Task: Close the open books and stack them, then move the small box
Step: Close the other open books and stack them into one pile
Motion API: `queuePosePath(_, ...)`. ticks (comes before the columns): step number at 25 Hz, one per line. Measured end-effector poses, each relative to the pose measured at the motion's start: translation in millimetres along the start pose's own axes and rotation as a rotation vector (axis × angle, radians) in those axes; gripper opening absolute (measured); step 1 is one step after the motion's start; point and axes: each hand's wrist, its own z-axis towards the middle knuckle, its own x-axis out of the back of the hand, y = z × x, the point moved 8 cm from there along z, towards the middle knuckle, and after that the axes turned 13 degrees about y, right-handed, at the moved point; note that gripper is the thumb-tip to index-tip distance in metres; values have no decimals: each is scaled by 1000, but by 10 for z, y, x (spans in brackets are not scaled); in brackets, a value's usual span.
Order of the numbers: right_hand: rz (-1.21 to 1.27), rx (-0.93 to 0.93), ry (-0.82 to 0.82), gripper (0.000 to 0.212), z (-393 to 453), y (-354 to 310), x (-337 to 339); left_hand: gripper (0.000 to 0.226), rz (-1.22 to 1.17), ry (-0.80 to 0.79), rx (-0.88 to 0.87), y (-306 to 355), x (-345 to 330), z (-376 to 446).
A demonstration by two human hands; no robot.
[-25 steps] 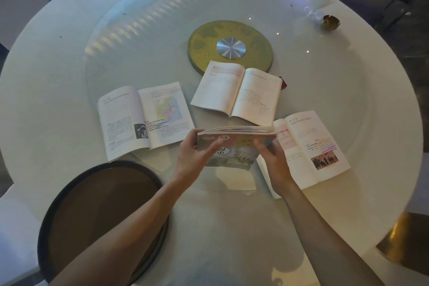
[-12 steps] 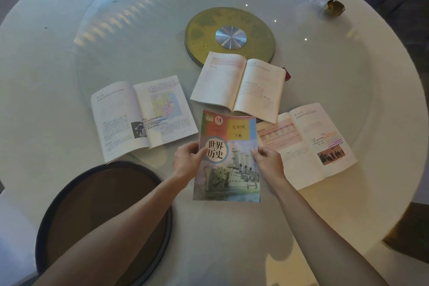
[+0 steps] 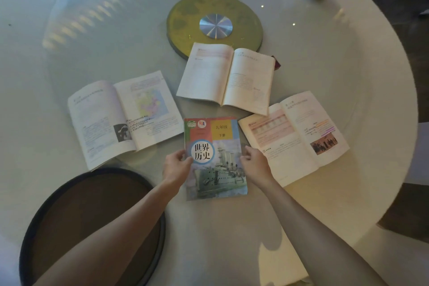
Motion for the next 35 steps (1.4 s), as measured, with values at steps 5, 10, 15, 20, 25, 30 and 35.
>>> queuePosePath(5, -76, 98, 159, 51, 111, 117, 567, 39, -46, 95, 41, 275, -143, -141)
queuePosePath(10, -105, 17, 334, 55, 522, 609, 1554, 34, -116, -192, 75, 707, -1099, -618)
queuePosePath(15, -203, -41, 246, 60, 978, 1147, 2186, 42, -47, -222, 279, 732, -1858, -1119)
queuePosePath(20, -221, -123, 269, 53, 1384, 1570, 2469, 70, -23, -59, 456, 557, -2078, -1387)
queuePosePath(25, -195, -85, 278, 29, 1616, 1696, 2534, 64, -105, 58, 556, 274, -2196, -1626)
queuePosePath(30, -58, -172, 271, 76, 1621, 1828, 2626, 38, -225, 51, 514, 349, -2241, -1661)
queuePosePath(35, 122, -192, 154, 34, 1596, 1952, 2685, 14, -280, -70, 447, 568, -2188, -1713)
